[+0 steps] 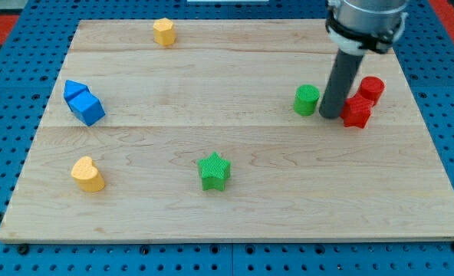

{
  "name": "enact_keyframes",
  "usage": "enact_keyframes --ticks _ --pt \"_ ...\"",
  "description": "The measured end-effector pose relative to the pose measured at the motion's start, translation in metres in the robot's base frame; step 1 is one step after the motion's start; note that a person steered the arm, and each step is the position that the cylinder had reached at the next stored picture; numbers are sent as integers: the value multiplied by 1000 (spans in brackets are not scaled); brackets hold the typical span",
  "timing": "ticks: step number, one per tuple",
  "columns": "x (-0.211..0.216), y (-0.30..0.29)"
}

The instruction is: Move the green circle to the centre

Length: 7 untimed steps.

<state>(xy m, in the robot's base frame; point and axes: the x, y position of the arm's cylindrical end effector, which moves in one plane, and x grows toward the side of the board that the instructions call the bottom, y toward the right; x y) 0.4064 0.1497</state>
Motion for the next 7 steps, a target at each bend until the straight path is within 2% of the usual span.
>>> enact_keyframes --ticks 1,2,3,4,5,7 --pt "-45 4" --pt "-53 -8" --pt "4 -2" --pt "-20 -4" --pt "-63 -17" --pt "46 -11"
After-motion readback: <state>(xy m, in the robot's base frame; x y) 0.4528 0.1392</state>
